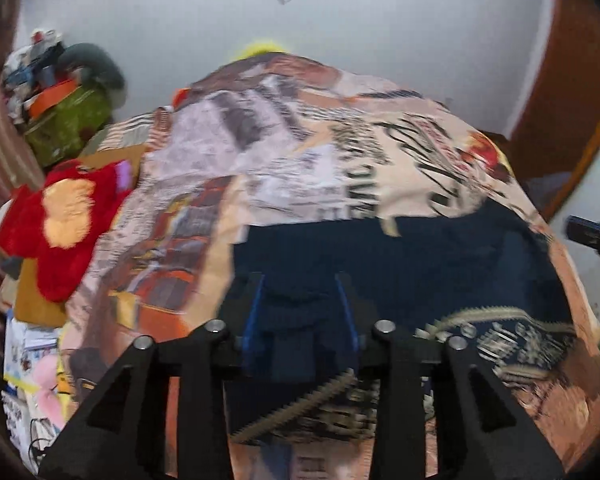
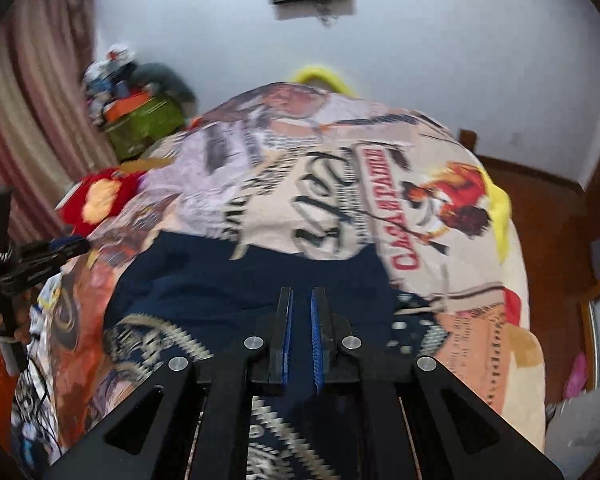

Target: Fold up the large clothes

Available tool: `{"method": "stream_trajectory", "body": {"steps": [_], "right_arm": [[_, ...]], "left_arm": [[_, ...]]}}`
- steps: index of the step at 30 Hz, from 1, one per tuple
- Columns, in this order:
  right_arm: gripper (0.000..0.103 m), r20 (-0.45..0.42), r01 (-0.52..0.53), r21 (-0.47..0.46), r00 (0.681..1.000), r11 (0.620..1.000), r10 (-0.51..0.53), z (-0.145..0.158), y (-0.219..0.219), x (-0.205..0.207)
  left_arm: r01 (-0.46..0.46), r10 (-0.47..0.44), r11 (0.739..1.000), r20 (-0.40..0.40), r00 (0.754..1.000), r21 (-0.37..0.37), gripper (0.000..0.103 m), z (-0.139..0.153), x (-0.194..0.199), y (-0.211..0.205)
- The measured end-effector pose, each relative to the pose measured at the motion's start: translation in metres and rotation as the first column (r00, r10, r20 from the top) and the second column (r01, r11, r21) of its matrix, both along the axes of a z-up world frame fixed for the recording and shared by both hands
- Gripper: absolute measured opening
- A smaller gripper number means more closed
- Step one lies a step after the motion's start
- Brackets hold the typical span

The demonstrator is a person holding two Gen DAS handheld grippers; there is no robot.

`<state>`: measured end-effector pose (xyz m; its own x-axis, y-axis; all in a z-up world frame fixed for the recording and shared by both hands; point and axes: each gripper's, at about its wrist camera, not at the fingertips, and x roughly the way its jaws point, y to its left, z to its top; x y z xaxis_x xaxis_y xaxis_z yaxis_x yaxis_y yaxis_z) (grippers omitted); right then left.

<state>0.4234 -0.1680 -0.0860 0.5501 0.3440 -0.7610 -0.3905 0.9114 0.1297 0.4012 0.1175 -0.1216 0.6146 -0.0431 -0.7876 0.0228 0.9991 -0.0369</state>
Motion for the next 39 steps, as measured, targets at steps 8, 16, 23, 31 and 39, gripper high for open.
{"method": "stream_trajectory", "body": {"steps": [8,16,23,31,39], "right_arm": [[0.004,-0.084,-0.142,-0.011,0.987,0.990,0.140,-0.039,0.065,-0.009],[0.004,-0.185,-0.241,-0.062,0.956,0.969,0.226,-0.089,0.110,-0.003],[0.004,-0.178,-0.308,-0.064,0.939,0.949,0.293,-0.108,0.102,-0.008],[0.004,-0.198,-0.327,-0.081,0.931,0.942,0.306,-0.102,0.082,-0.023],[0.004,-0.229,-0.298,-0.080,0.934,0.951,0.274,-0.094,0.053,-0.043]], "left_arm": [[0.120,-0.121,0.993,-0.096,0.988,-0.010,0.043,-0.042,0.001,-0.049],[0.086,-0.098,0.994,-0.210,0.973,-0.064,0.053,-0.099,0.015,-0.049],[0.137,-0.133,0.990,-0.168,0.977,0.015,0.057,-0.104,-0.004,-0.058],[0.114,-0.110,0.993,-0.166,0.980,0.016,0.057,-0.097,-0.030,-0.047],[0.052,-0.049,0.998,-0.177,0.983,0.016,0.059,-0.095,-0.064,-0.026]]}}
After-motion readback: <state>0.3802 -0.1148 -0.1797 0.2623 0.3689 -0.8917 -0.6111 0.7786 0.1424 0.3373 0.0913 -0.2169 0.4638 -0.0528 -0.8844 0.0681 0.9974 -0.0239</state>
